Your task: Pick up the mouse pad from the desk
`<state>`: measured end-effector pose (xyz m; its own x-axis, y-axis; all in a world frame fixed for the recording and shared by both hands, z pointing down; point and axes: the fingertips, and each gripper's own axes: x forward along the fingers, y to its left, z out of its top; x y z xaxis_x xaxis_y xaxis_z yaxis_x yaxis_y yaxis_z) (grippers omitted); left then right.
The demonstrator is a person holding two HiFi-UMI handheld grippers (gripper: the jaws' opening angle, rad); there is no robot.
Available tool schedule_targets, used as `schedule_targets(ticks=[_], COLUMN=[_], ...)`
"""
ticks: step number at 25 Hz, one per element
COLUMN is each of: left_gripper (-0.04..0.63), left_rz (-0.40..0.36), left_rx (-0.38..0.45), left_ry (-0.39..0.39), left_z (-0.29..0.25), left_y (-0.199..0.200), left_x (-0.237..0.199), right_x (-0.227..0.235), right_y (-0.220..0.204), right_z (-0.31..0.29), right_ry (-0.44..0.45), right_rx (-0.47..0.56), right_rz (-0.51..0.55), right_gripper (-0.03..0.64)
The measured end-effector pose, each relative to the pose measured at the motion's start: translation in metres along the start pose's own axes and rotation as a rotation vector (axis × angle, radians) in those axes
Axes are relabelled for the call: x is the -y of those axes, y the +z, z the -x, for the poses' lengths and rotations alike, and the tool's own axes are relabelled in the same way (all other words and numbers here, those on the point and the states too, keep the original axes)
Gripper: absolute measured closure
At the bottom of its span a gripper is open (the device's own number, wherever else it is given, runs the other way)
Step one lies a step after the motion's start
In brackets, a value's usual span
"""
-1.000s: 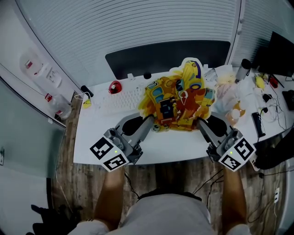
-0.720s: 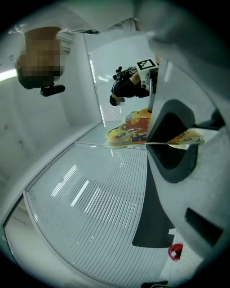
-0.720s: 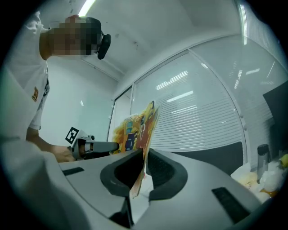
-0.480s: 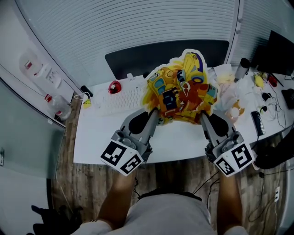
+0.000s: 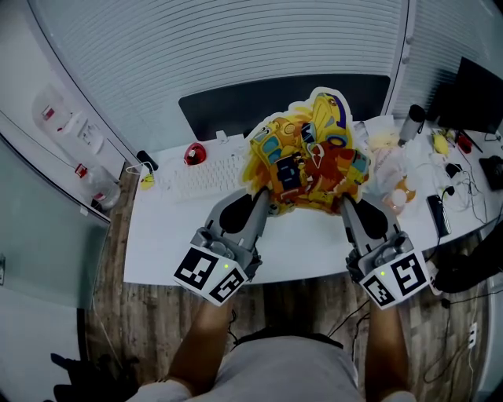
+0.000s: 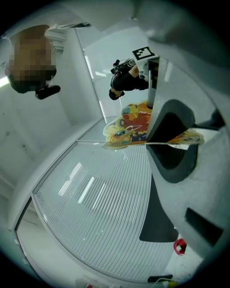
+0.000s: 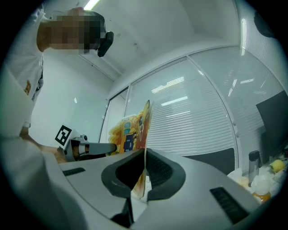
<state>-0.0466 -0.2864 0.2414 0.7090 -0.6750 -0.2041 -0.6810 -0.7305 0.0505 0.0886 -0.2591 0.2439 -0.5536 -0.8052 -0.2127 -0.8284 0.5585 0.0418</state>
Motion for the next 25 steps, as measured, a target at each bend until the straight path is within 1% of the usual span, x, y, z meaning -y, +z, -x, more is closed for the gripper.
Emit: schedule_targets(ticks=[8,25], left_gripper=[0.572,0.572], left_rz=[-0.008,-0.006], left_rx=[-0.011,-0.012], left_ry=[-0.011,-0.02], left_z=[0.0012,-0.0002], left_y=[-0.0001,-0.0045], left_x=[0.0018,0.0024], right_x=[0.0016,0.0044], right_y=[-0.0015,-0.005], right_z=[-0.0006,0.0002], right_ry=[-0.027,-0.039], right_rx=[-0.017,-0.03], right_rz=[0.005,0.018], right_gripper=[0.597,0.598])
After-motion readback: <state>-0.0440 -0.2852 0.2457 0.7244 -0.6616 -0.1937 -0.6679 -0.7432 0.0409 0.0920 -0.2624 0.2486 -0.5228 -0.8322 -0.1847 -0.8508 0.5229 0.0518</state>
